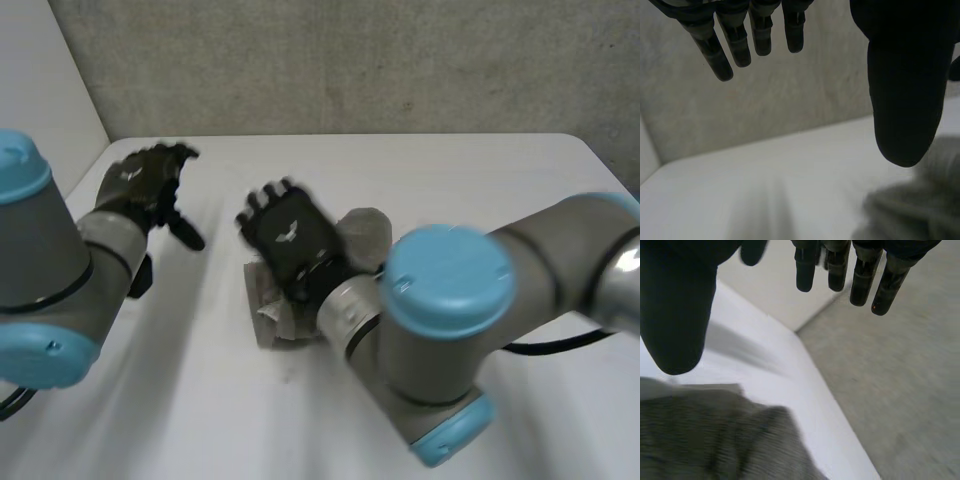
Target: Fold the towel.
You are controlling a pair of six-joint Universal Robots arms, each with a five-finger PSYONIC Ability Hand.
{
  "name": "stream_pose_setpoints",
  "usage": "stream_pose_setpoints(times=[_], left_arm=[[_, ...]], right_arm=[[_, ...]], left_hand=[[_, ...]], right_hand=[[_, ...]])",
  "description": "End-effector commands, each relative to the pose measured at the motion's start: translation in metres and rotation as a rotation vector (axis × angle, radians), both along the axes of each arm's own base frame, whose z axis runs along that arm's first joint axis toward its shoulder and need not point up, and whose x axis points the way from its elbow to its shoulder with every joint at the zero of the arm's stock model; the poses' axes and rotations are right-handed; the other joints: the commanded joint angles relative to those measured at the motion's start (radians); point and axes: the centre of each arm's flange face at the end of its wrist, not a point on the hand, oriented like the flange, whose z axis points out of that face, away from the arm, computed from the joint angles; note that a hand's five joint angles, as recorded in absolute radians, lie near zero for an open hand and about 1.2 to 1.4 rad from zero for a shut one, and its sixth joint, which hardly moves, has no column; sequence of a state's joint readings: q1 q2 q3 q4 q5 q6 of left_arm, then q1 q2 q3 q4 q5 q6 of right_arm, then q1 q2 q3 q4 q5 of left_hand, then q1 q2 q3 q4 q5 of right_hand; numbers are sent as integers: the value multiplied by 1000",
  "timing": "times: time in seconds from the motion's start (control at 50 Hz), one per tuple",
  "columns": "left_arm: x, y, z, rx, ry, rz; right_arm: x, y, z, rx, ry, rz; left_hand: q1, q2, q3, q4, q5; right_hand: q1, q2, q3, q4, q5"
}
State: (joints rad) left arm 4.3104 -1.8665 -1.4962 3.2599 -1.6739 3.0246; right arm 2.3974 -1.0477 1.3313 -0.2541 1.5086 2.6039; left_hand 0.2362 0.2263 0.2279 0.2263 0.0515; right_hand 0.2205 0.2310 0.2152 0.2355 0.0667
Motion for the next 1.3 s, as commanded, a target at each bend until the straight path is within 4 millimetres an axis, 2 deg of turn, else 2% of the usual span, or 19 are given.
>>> stream_pose_setpoints(times=[0.02,0.08,0.1,0.12,0.2,0.26,0.36,0.44,0.52,0.7,0.74,0.76,0.78,0.8,0.84,0.88,1.08,1.18,1.3], left_arm=[[-29,-6,20,-49,106,-66],[-54,-7,11,-19,130,-117],[-54,-7,11,-19,130,-117],[-61,-9,3,5,120,-130],[-77,-11,-12,49,101,-172],[-104,-9,-38,134,69,-297],[-120,-8,-56,187,42,-370],[-120,-5,-61,216,5,-374],[-114,6,-70,255,-88,-378],[-109,1,-72,221,-114,-342],[-110,-2,-75,202,-107,-331],[-110,-2,-75,202,-107,-331],[-111,-3,-76,190,-103,-328],[-111,-3,-76,190,-103,-328],[-113,-3,-77,177,-98,-327],[-112,-3,-78,175,-97,-327],[-116,-4,-82,144,-82,-335],[-118,-4,-85,132,-75,-341],[-118,-5,-87,135,-76,-342]], right_arm=[[-45,-32,26,183,-117,-164],[-83,-69,20,344,-189,-316],[-83,-69,19,345,-189,-316],[-93,-79,17,379,-206,-355],[-111,-93,10,444,-238,-403],[-117,-99,5,459,-236,-412],[-123,-104,-5,488,-224,-423],[-124,-100,-12,506,-210,-423],[-125,-97,-20,518,-192,-428],[-123,-95,-25,526,-180,-421],[-122,-93,-26,529,-175,-418],[-122,-93,-26,529,-175,-418],[-121,-93,-27,530,-173,-416],[-121,-92,-28,529,-172,-415],[-121,-92,-28,524,-175,-414],[-121,-93,-29,519,-179,-413],[-120,-94,-39,526,-159,-413],[-119,-93,-42,516,-133,-413],[-120,-94,-42,512,-128,-413]], left_hand=[[15,25,24,25,26],[21,31,30,31,32],[21,31,30,31,32],[21,31,30,31,32],[24,34,33,34,34],[30,40,38,40,40],[33,43,41,43,43],[54,64,62,64,64],[262,271,270,271,272],[380,389,388,389,390],[531,541,539,541,541],[532,542,540,542,542],[666,676,674,676,676],[667,677,675,677,677],[849,858,857,858,859],[902,912,910,912,912],[887,897,896,897,898],[603,613,611,613,613],[620,630,628,630,630]], right_hand=[[-46,-56,-41,-61,-67],[-46,-56,-41,-61,-67],[-46,-56,-41,-61,-67],[-46,-56,-41,-61,-67],[-46,-56,-41,-61,-67],[-46,-56,-41,-61,-67],[-46,-56,-41,-61,-67],[-46,-56,-41,-61,-67],[-46,-56,-41,-61,-67],[-46,-56,-41,-61,-67],[-46,-56,-41,-61,-67],[-46,-56,-41,-61,-67],[-46,-56,-41,-61,-67],[-46,-56,-41,-61,-67],[-46,-56,-41,-61,-67],[-46,-56,-41,-61,-67],[-46,-56,-41,-61,-67],[-46,-56,-41,-61,-67],[-46,-56,-41,-61,-67]])
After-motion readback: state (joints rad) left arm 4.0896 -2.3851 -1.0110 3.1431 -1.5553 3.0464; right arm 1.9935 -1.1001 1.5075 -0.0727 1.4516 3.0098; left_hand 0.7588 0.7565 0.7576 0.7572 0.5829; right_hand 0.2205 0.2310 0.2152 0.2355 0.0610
